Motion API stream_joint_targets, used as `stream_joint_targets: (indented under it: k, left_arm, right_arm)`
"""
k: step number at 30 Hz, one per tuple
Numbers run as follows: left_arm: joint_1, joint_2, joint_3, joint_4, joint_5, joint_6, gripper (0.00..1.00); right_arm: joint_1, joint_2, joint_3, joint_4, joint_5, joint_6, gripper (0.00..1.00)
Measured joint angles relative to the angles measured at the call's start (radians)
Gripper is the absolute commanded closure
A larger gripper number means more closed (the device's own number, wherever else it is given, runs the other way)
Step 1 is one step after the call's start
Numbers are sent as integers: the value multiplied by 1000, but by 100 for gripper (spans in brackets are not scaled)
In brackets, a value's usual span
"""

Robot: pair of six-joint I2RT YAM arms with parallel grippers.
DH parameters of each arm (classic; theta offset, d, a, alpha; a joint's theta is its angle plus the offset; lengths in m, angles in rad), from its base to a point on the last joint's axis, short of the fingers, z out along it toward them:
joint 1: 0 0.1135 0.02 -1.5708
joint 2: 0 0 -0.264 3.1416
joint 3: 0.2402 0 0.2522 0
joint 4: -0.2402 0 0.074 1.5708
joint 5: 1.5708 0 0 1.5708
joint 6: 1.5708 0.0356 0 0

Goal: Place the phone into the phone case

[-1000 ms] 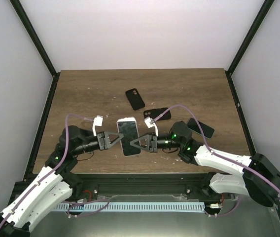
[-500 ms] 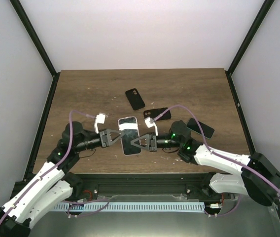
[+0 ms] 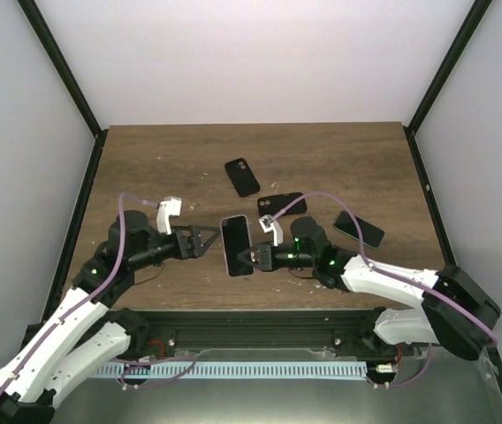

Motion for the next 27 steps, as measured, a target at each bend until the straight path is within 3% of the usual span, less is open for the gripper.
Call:
stream_joint_targets:
  k: [12,27]
  left_arm:
    - [0,-109,8,-143,-170,90,0]
    - [0,-111,7,-176,-203,109,0]
  right_arm:
    - [-36,291,18,-41,38,-23,95]
    - [-48,431,38,61,-17,63,91]
